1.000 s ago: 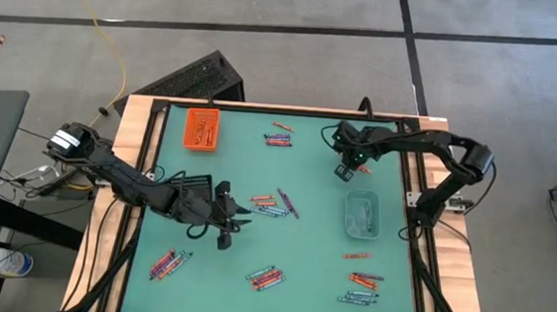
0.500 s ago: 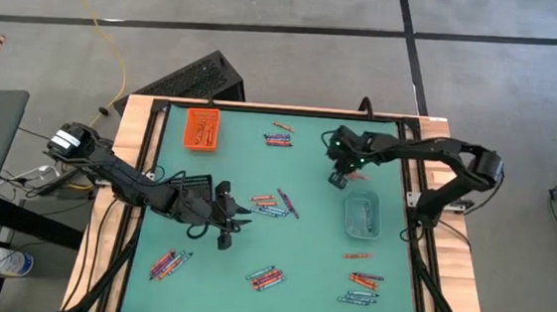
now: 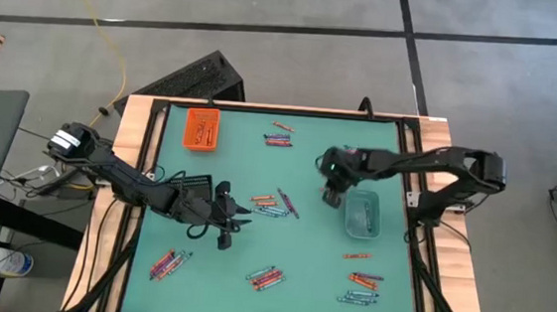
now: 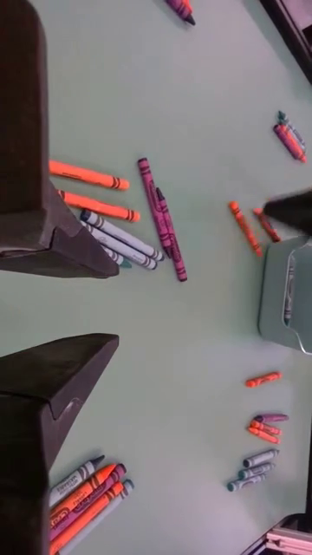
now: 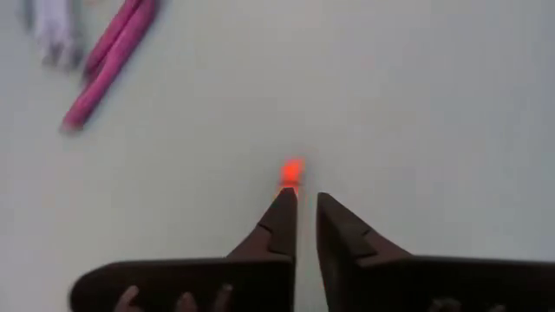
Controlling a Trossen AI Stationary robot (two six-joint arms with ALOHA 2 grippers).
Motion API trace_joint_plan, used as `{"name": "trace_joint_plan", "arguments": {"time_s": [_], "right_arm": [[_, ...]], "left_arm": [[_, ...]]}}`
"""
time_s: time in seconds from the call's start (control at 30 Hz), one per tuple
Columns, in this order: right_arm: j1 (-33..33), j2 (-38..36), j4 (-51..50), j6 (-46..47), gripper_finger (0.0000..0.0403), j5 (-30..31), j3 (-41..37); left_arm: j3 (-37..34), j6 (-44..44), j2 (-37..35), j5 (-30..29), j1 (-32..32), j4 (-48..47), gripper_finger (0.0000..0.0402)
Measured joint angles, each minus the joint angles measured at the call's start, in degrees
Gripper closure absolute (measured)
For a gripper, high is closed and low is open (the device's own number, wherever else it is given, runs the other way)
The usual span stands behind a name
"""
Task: Sort crayons
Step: Put the orange crayon into the orange bin
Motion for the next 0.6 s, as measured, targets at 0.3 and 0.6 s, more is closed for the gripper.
{"name": "trace_joint_plan", "arguments": {"time_s": [0.3,0.6], "right_arm": [[10.71,8.6,2.83,-0.04,0.034,1.5,0.33],[8.26,9.33,-0.64,-1.56,0.0343,5.04,2.64]], "left_arm": [[0.0,-0.09,0.01,0.0,0.0,0.13,0.0299],[0.0,-0.2,0.0,0.0,0.01,-0.04,0.0299]]}}
